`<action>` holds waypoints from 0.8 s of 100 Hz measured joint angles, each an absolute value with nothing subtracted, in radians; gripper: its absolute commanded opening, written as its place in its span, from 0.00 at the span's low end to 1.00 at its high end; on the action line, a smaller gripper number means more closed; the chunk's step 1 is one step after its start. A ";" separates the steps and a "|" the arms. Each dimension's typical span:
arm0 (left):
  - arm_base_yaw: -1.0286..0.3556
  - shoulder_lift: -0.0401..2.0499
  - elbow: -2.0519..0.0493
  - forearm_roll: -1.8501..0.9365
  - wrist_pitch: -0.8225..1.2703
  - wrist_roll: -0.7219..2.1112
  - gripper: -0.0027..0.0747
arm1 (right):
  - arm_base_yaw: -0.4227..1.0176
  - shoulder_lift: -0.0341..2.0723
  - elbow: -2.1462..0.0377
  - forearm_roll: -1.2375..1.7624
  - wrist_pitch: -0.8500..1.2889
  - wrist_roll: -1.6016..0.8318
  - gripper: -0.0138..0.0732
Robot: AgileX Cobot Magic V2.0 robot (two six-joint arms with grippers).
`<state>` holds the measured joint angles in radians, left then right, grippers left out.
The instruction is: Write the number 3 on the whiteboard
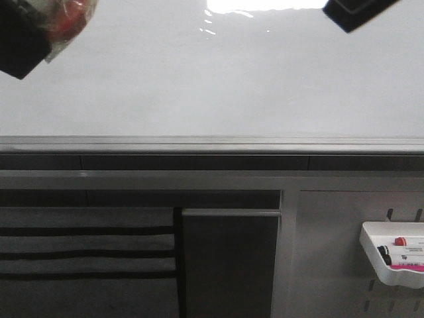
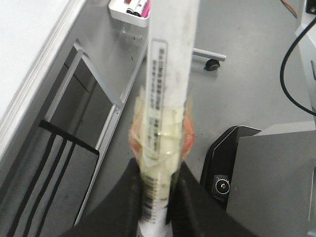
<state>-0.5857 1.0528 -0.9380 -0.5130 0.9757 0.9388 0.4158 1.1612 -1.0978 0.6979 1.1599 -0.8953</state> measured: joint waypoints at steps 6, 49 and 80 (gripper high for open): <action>-0.605 1.053 -0.938 -0.515 0.976 0.952 0.01 | 0.441 1.179 -1.126 0.710 1.162 -0.955 0.58; -0.694 1.053 -0.941 -0.516 0.977 0.967 0.01 | 0.743 1.334 -1.302 0.635 1.123 -1.053 0.58; -0.694 1.053 -0.941 -0.516 0.977 0.967 0.01 | 0.782 1.400 -1.367 0.616 1.110 -1.050 0.58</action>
<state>-0.6936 1.0528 -0.9409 -0.5163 0.9765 0.9666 0.7824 1.3995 -1.3673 0.6162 1.1102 -1.0505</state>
